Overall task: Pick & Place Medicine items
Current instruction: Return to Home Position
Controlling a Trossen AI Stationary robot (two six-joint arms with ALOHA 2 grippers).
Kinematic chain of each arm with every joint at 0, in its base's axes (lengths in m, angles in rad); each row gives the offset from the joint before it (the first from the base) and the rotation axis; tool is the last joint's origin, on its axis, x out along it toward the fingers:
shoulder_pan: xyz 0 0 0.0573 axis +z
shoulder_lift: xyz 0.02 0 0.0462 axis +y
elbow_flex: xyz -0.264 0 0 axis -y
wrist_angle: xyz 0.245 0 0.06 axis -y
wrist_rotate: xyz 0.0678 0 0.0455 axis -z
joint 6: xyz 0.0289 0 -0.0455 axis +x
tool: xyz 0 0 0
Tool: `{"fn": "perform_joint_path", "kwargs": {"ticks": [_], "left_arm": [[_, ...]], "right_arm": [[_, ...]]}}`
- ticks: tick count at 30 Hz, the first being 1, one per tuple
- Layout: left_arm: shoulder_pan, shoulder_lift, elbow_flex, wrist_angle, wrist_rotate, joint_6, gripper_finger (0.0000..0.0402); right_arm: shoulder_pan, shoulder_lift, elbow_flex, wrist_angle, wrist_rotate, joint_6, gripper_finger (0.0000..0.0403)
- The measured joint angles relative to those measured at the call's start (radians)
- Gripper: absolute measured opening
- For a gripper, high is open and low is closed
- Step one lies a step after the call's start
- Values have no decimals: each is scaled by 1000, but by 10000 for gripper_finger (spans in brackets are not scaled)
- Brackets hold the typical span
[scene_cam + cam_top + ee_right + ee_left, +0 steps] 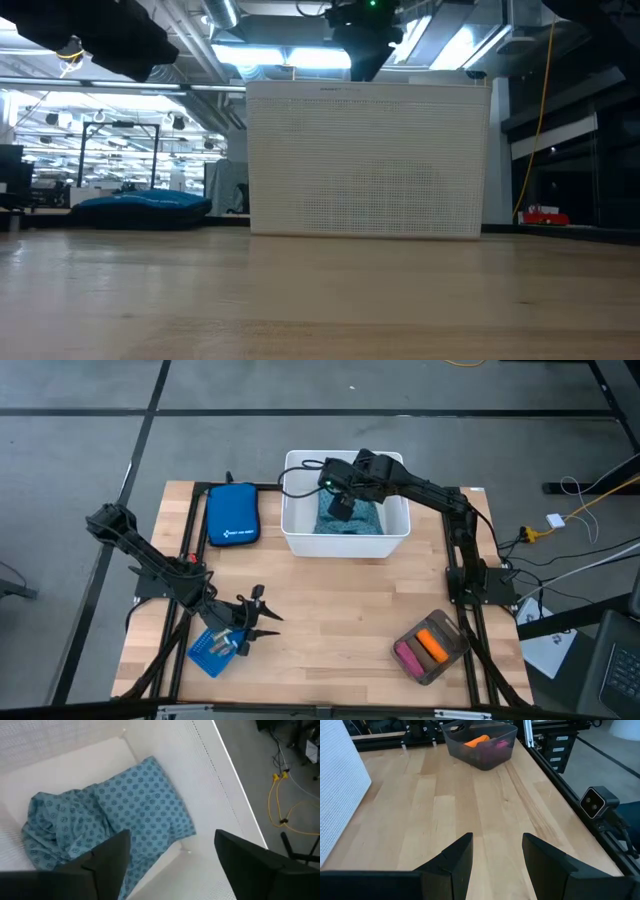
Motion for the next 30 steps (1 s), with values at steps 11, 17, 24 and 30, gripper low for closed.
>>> {"fn": "perform_joint_path", "kwargs": {"ticks": [11, 17, 24, 30], "left_arm": [[0, 0, 0, 0, 0, -15, 168], [0, 0, 0, 15, 0, -15, 168], [-16, 0, 0, 22, 0, -16, 168], [-43, 0, 0, 32, -66, 20, 168]], "right_arm": [[26, -1, 0, -5, -35, 33, 268], [89, -1, 0, -3, -125, 78, 260], [201, -1, 0, 129, -154, -2, 260], [302, -1, 0, 232, -160, -68, 260]]}}
